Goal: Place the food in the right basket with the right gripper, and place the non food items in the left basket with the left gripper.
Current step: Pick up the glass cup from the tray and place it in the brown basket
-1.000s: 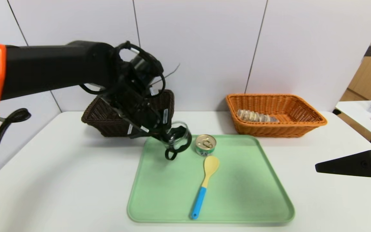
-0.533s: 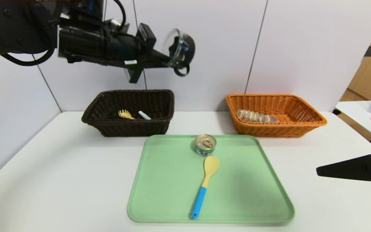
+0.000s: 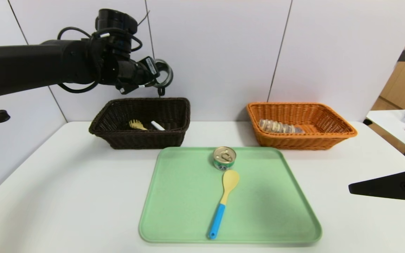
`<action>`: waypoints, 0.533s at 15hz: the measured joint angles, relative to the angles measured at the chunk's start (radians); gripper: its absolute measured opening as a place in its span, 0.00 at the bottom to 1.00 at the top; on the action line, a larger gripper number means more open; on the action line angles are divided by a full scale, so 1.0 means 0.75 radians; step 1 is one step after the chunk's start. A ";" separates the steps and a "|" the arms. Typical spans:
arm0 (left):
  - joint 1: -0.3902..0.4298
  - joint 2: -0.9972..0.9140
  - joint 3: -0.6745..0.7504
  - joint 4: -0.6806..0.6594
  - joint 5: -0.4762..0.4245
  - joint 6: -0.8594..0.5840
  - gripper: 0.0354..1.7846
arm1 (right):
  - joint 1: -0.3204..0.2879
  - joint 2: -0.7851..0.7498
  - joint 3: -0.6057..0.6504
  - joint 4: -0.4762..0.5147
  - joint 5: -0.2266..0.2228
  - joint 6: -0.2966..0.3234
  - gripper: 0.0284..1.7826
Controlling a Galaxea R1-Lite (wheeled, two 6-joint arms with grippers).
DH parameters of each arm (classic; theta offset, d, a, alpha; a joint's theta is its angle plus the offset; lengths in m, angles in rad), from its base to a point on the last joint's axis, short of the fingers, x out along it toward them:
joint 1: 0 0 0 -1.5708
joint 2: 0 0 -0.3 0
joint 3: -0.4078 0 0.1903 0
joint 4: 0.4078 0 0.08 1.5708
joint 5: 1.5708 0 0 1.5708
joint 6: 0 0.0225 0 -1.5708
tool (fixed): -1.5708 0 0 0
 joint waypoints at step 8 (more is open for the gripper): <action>0.036 0.117 -0.004 0.156 0.032 0.075 0.04 | 0.000 -0.007 0.001 0.000 0.001 0.000 0.95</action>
